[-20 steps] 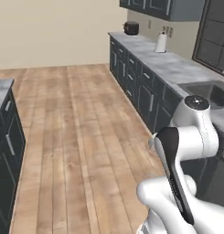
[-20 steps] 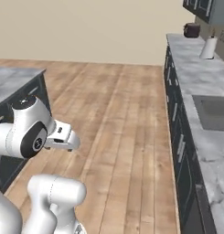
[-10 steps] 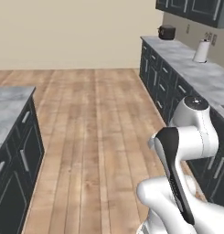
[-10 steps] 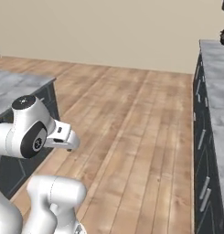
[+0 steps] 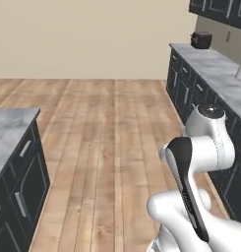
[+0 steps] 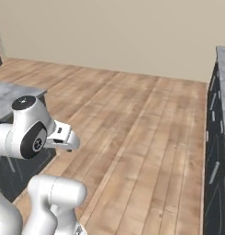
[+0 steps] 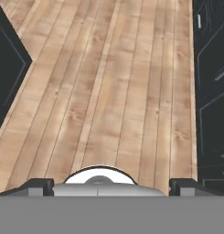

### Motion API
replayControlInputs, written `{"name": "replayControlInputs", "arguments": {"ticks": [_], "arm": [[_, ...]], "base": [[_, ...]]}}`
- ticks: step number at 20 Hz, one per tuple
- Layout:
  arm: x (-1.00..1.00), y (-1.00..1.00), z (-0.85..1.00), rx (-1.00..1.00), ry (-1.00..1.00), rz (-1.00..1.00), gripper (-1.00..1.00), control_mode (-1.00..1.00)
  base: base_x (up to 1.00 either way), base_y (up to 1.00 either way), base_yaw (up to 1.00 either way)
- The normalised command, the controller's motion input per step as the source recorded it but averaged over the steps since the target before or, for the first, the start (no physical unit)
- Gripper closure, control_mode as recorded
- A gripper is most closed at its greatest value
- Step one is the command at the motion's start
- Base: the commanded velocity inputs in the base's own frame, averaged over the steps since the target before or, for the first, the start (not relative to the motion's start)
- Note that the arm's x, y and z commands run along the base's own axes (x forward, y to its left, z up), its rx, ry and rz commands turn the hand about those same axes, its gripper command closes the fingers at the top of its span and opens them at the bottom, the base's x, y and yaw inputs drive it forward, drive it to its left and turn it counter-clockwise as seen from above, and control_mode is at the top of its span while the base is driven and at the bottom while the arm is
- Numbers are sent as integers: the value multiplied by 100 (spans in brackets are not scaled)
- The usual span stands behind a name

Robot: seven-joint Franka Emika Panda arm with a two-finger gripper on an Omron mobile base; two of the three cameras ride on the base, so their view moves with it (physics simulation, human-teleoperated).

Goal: Organize the utensils by type. Pick up the wooden spoons from the counter and place them in the open cabinet. Then pick up the metallic utensils from the counter and place them in the open drawer.

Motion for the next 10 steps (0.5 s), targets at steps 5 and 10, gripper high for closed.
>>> {"name": "replayControlInputs", "arguments": {"ticks": [5,10], "arm": [[0,0,0,0,0,0,-100,100],[0,0,0,0,0,0,-100,100]], "base": [[100,-3,20],[100,0,20]]}}
